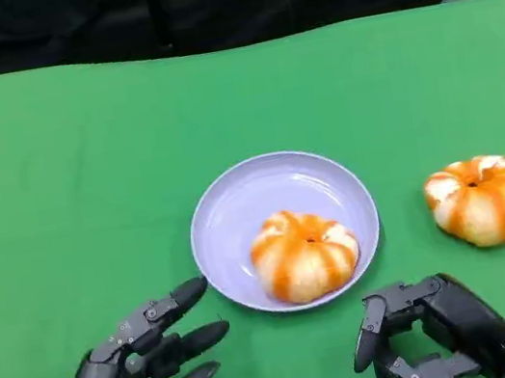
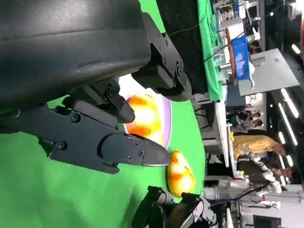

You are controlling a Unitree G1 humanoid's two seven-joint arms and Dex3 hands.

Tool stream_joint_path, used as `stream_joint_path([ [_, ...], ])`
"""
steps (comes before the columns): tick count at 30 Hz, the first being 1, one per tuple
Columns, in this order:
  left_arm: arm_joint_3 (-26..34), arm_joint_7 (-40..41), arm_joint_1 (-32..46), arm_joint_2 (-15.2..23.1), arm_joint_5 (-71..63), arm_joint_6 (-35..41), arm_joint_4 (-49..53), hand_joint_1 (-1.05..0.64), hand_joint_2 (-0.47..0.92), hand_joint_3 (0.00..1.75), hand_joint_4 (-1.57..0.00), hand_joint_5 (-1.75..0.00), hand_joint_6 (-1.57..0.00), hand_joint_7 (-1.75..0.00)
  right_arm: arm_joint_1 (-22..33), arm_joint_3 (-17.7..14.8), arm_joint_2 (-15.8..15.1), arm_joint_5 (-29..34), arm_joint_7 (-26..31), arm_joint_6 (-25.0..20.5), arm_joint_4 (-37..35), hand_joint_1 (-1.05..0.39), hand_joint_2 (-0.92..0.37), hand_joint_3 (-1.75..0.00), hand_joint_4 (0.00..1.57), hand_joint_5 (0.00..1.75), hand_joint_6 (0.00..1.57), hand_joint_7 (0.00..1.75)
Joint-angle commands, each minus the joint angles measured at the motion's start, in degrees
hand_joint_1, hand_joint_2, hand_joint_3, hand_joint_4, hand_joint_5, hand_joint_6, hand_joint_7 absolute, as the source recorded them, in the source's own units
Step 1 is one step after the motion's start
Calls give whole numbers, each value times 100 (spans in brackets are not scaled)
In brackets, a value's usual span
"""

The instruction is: Grasp the bread from the table and place it into the plate.

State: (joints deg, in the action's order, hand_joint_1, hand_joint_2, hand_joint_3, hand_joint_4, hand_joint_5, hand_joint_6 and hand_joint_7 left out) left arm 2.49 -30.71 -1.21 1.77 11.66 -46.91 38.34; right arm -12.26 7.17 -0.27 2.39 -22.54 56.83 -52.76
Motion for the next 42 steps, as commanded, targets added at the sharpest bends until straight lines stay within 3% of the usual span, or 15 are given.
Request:
stream_joint_path([
  [1,40,82,3,101,-82,-36,54,-22,92,7,-85,-1,-64,-1,-7,-40,-92,-61,-16,27,-16,10,-54,-108,100,136,99,104],
  [7,38,54,-4,88,-74,-19,54,-22,92,7,-85,-1,-64,-1,-11,-42,-94,-71,-31,28,-14,10,-54,-108,100,136,99,105],
  [9,27,12,-14,80,-44,2,57,-5,92,15,-85,0,-66,-2,-17,-44,-95,-82,-47,28,-12,11,-55,-108,99,136,99,104],
  [14,-21,101,-55,116,-264,-207,147,1,92,19,-85,-1,-67,-2,-27,-50,-93,-75,-40,33,-40,11,-55,-108,99,136,99,104],
  [15,-50,127,-93,132,-383,-387,233,1,92,33,-103,-38,-99,-19,-29,-52,-93,-71,-36,37,-50,10,-54,-108,99,136,98,104],
  [16,-73,168,-131,141,-493,-564,320,2,92,38,-99,-71,-110,-25,-27,-51,-96,-70,-39,30,-49,9,-54,-108,99,135,98,104],
  [17,-82,200,-162,140,-559,-694,396,2,90,42,-93,-95,-113,-35,-25,-50,-98,-70,-43,20,-44,9,-54,-108,99,135,98,103],
  [18,-81,218,-189,135,-576,-777,468,2,86,51,-88,-114,-106,-58,-24,-49,-98,-71,-44,17,-43,8,-54,-108,99,135,98,103],
  [21,-79,283,-251,119,-604,-898,627,3,77,71,-80,-137,-90,-99,-34,-53,-102,-70,-43,9,-53,8,-53,-108,99,135,99,103],
  [24,-99,356,-257,118,-631,-911,657,3,74,82,-76,-148,-85,-116,-36,-54,-103,-56,-26,24,-60,8,-54,-108,99,135,99,102],
  [28,-121,385,-283,125,-649,-943,698,3,72,86,-75,-153,-84,-123,-31,-49,-108,-42,-15,7,-42,8,-55,-106,99,135,100,102],
  [42,-247,360,-281,99,-571,-960,704,2,72,88,-74,-159,-81,-129,-1,-42,-98,-124,-95,-12,-11,8,-55,-107,98,137,100,102],
])
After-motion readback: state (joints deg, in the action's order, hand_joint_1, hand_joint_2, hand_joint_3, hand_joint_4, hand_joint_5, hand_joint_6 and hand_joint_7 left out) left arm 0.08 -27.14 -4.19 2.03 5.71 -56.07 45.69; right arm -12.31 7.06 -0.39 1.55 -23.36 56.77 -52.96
